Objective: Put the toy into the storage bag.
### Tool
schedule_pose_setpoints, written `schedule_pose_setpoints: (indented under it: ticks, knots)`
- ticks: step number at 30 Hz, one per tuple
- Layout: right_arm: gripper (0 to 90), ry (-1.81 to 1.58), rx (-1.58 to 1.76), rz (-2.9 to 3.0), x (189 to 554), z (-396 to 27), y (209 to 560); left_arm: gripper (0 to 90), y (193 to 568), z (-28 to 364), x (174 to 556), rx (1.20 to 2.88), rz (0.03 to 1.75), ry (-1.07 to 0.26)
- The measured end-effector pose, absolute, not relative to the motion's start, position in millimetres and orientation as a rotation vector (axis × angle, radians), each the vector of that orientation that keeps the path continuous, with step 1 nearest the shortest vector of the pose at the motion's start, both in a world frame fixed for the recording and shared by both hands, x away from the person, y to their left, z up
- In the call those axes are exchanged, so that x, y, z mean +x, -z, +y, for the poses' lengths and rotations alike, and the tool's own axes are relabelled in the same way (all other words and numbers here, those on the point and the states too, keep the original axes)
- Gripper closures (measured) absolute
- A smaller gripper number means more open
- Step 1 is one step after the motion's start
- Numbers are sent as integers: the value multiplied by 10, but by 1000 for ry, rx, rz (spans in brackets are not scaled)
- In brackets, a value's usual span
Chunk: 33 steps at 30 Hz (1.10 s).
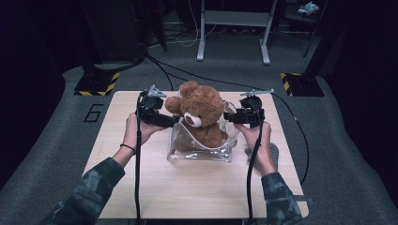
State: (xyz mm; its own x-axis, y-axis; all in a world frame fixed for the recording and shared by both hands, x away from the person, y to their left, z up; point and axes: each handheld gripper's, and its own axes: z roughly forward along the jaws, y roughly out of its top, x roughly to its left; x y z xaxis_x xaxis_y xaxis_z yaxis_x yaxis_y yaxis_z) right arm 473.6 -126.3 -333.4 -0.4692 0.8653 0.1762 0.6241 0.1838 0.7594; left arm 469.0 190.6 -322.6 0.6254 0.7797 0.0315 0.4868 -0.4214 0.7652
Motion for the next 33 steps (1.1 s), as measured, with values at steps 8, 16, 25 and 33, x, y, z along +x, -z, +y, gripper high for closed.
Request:
schedule_pose_setpoints:
  ticks: [8,16,25,33]
  knots:
    - [403,-1143,1336,2347,4624,-962,3461,171,3341,1878,4787,2040,1026,-484]
    - [753,-1041,1354,2385,4685,-816,3624,173,3377,1845,4808,2042,1033,-500]
    - [852,-918,1382,2371,4829,-887,3592,173,3337,1931,4775,2084,1010,-558]
    - [865,-868,1455,2326,4916,-1045,3610,173,3333,1985,4761,2115,990,-591]
